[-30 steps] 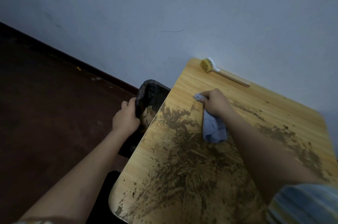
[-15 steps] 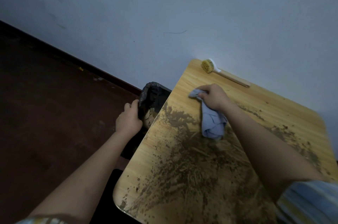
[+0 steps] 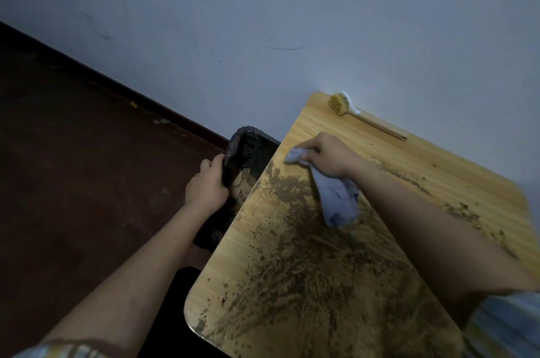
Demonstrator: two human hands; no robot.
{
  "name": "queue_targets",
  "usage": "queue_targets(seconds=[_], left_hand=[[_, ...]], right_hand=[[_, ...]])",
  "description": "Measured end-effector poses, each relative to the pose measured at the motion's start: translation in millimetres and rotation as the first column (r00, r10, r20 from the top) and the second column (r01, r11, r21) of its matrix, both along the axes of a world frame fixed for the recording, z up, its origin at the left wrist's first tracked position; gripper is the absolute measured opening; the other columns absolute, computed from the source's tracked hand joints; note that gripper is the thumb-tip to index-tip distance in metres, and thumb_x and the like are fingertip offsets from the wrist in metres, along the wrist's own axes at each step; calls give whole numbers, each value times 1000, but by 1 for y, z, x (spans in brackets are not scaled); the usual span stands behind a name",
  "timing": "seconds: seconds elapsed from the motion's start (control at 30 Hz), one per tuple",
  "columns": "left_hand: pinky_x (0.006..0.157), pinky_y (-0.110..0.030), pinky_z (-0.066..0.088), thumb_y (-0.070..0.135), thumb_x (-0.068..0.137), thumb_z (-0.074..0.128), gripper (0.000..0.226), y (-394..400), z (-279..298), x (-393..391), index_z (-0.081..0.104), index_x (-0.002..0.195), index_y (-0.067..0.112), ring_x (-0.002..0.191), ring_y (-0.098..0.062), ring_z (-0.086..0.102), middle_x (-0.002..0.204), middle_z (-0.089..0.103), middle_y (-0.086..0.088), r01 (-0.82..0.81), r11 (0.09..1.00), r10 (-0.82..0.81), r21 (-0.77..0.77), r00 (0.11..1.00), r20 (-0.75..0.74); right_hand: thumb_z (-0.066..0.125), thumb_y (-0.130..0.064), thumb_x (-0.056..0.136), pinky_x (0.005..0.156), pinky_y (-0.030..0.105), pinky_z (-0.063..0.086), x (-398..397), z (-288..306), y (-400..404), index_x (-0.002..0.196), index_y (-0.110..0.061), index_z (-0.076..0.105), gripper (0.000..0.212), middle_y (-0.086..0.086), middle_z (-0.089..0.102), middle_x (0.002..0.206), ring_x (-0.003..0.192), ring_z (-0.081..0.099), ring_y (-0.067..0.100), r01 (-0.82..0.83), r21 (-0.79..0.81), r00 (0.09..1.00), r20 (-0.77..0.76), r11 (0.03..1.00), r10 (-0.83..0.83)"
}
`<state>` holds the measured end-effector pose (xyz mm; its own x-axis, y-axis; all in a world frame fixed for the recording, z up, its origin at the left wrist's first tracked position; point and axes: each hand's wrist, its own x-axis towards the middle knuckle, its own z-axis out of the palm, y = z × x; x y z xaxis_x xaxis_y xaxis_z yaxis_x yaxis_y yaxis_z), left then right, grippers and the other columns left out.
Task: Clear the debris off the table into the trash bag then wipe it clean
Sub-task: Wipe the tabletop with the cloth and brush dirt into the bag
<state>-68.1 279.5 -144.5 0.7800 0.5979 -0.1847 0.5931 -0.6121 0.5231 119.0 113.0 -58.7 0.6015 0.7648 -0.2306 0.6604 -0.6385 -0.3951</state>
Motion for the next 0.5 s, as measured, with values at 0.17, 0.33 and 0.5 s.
queue_targets(seconds=[0.17, 0.33, 0.5], left_hand=[[68, -36, 36, 5, 87, 48, 62, 2, 3, -6, 26, 144, 21, 95, -41, 55, 127, 39, -14, 1, 1000, -1, 18, 1000, 1], [65, -36, 35, 6, 87, 48, 60, 5, 0, -9, 29, 141, 22, 91, -41, 55, 122, 41, -13, -6, 1000, 5, 25, 1000, 22], [68, -37, 35, 8, 88, 48, 57, 0, -2, -8, 30, 139, 23, 94, -42, 55, 123, 41, -13, -12, 1000, 11, 15, 1000, 11]], right_hand=[[50, -8, 97, 90, 47, 52, 6, -9, 26, 121, -4, 66, 29, 16, 63, 124, 109, 59, 36, 199, -87, 977, 91, 976, -191], [50, -6, 97, 67, 32, 46, -14, -21, 35, 121, -3, 65, 29, 13, 63, 124, 84, 61, 29, 73, -67, 996, 63, 995, -69], [55, -2, 94, 60, 32, 19, -31, -16, 25, 63, -20, 62, 37, 4, 22, 58, 54, 19, 16, -181, -43, 983, 2, 982, 182]])
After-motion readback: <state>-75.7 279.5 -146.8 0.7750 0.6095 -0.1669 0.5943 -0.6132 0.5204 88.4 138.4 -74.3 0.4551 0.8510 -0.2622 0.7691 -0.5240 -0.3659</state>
